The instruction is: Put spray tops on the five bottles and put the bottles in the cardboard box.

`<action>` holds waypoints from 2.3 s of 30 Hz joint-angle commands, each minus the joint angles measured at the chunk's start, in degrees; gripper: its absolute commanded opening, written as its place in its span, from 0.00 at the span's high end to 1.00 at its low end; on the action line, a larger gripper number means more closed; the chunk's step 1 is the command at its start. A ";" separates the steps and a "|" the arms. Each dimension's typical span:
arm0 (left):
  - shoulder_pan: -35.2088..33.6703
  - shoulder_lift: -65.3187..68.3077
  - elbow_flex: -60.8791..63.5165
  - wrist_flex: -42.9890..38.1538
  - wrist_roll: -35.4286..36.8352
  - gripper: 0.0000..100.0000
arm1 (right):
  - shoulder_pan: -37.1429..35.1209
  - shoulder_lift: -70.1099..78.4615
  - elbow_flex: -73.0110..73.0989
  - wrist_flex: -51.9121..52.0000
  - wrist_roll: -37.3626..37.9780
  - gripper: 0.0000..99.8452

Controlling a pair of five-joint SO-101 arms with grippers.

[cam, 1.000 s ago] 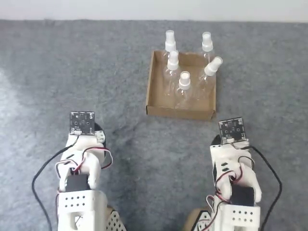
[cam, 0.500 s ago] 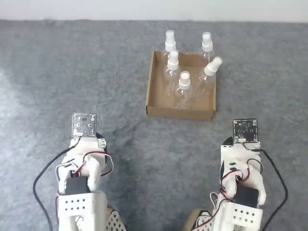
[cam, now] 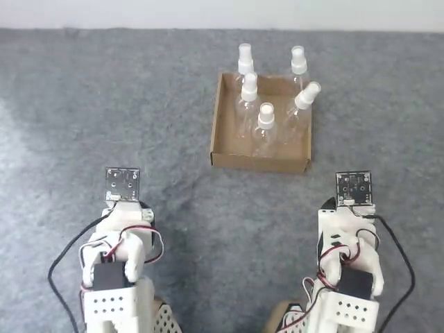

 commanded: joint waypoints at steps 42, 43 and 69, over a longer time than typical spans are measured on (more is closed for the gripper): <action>-0.18 -6.95 -0.75 9.93 1.14 0.99 | 0.40 0.84 1.14 0.13 1.05 0.99; -0.18 -6.95 -0.75 9.93 1.14 0.99 | 0.40 0.84 1.14 0.13 1.05 0.99; -0.18 -6.95 -0.75 9.93 1.14 0.99 | 0.40 0.84 1.14 0.13 1.05 0.99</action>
